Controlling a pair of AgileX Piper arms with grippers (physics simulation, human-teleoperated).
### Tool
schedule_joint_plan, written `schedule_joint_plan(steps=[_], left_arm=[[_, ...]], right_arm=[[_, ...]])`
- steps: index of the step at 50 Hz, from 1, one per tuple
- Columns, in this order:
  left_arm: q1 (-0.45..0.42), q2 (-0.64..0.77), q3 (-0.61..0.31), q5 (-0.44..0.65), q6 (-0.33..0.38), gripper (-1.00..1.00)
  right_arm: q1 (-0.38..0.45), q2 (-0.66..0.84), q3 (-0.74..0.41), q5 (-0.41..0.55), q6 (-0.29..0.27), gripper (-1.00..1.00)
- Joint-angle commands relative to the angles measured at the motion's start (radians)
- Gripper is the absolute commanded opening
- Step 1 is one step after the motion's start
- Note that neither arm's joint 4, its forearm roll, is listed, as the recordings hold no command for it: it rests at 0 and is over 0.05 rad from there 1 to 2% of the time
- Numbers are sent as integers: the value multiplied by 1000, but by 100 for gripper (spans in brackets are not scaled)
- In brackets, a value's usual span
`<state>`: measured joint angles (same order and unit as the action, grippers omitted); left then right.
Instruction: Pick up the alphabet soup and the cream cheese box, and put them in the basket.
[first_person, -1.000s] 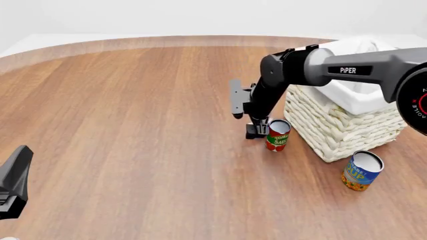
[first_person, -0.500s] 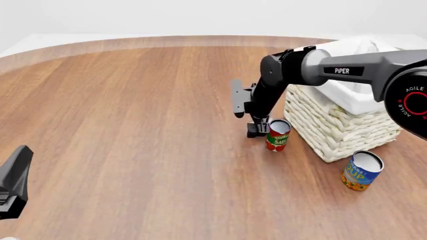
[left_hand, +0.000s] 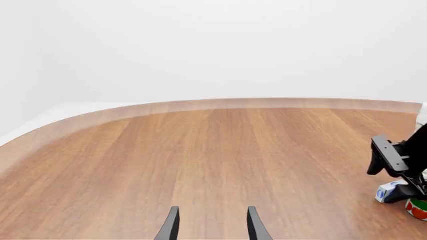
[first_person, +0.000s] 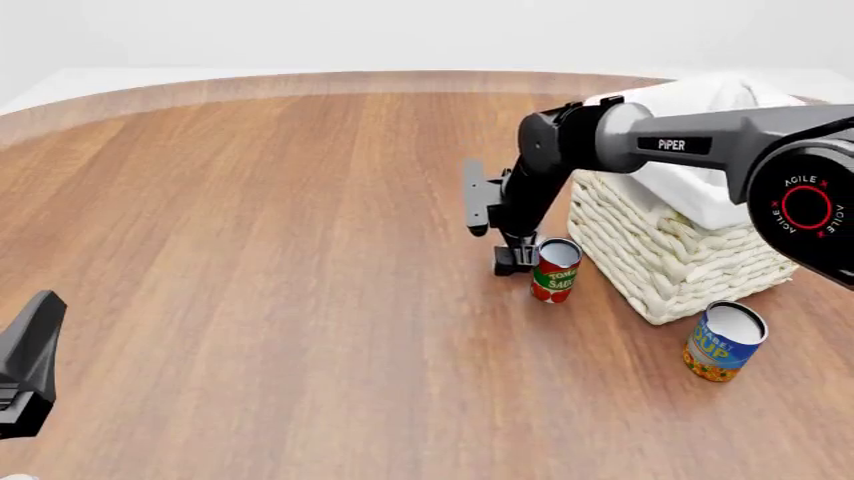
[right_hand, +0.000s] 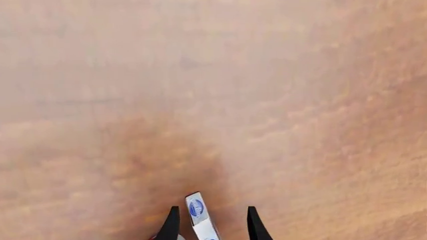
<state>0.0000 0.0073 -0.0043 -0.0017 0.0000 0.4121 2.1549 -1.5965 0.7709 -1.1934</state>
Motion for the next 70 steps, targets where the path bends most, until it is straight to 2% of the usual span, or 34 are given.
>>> schedule_joint_plan(steps=[1,23,26,27,37,53,70], left_arm=[[0,0,0,0,0,100],[0,0,0,0,0,100],[0,0,0,0,0,100],[0,0,0,0,0,100],[0,0,0,0,0,100],[0,0,0,0,0,100],[0,0,0,0,0,100]], right_arm=[[-4,22,-27,10,-7,100],[-12,66,-93,32,-23,100],[2,58,-85,25,-10,100],[3,55,-80,18,-10,-100],[-10,54,-89,7,-9,-100],[-19,30,-123,13,-49,-100],[-13,-24,-123,19,-65,-100]])
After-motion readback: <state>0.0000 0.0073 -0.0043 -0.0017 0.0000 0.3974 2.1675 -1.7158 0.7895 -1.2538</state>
